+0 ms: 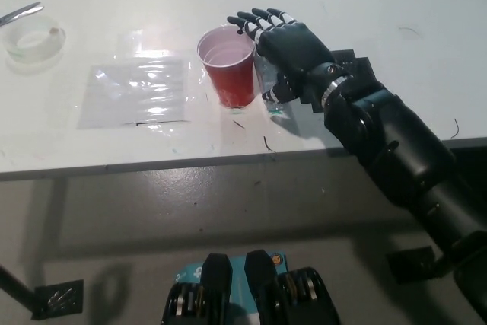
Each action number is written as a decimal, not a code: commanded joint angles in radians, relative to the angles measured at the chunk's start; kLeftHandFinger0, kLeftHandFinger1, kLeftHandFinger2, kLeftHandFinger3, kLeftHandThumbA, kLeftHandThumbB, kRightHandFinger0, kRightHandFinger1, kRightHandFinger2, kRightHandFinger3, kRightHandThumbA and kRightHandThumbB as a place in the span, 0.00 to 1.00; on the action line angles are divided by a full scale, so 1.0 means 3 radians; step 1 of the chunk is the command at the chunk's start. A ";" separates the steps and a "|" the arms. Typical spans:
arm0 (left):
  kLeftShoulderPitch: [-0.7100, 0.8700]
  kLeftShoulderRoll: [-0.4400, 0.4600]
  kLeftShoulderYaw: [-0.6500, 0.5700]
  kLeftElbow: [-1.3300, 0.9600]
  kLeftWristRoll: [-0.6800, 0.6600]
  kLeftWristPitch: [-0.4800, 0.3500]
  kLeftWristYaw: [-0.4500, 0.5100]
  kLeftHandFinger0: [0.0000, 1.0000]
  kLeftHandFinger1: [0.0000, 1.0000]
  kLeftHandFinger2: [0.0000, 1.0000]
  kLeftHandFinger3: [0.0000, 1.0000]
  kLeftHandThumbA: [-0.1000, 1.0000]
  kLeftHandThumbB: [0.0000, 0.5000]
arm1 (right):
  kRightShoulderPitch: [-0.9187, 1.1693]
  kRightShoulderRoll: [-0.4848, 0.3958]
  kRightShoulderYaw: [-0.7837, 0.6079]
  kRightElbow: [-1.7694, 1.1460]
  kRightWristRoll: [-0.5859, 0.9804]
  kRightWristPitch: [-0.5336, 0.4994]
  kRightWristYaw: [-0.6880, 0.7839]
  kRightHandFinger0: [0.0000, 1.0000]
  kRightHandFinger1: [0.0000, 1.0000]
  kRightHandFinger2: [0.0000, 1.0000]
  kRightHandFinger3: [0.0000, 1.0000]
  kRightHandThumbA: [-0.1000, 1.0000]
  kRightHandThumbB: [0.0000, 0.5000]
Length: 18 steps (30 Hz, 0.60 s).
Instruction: The robot uses its right hand to press the hand soap kept in the middle of the table to get liquid hand soap out
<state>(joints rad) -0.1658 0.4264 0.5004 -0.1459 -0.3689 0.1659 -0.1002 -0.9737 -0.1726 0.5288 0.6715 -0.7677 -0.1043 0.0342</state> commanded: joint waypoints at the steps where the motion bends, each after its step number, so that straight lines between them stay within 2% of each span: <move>1: -0.0069 0.0118 0.0011 -0.0118 -0.0016 -0.0105 -0.0005 0.33 0.40 0.47 0.60 0.49 0.00 | 0.0094 -0.0037 0.0128 0.0086 -0.0120 0.0008 0.0056 1.00 1.00 1.00 1.00 1.00 0.87; 7: -0.0071 0.0097 0.0035 -0.0133 -0.0049 -0.0113 0.0012 0.31 0.39 0.46 0.59 0.49 0.00 | 0.0082 -0.0175 0.0249 0.0017 -0.0282 0.0114 0.0133 1.00 1.00 1.00 1.00 1.00 0.84; 10: -0.0064 0.0098 0.0028 -0.0142 -0.0021 -0.0129 0.0016 0.32 0.39 0.46 0.59 0.52 0.03 | 0.0062 -0.0260 0.0250 -0.0001 -0.0302 0.0116 0.0115 1.00 1.00 1.00 1.00 1.00 0.87; 15: -0.0068 0.0096 0.0028 -0.0158 -0.0046 -0.0124 0.0009 0.30 0.38 0.45 0.59 0.55 0.00 | 0.0048 -0.0282 0.0268 -0.0043 -0.0357 0.0152 0.0117 1.00 1.00 1.00 1.00 1.00 0.92; 18: -0.0060 0.0096 0.0035 -0.0168 -0.0044 -0.0122 0.0015 0.29 0.37 0.45 0.58 0.58 0.05 | 0.0041 -0.0278 0.0296 -0.0081 -0.0404 0.0198 0.0195 1.00 1.00 1.00 1.00 1.00 0.87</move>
<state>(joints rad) -0.1658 0.4263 0.5012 -0.1614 -0.3694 0.1622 -0.0975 -0.9715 -0.2362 0.5849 0.6392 -0.8465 -0.0907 0.0129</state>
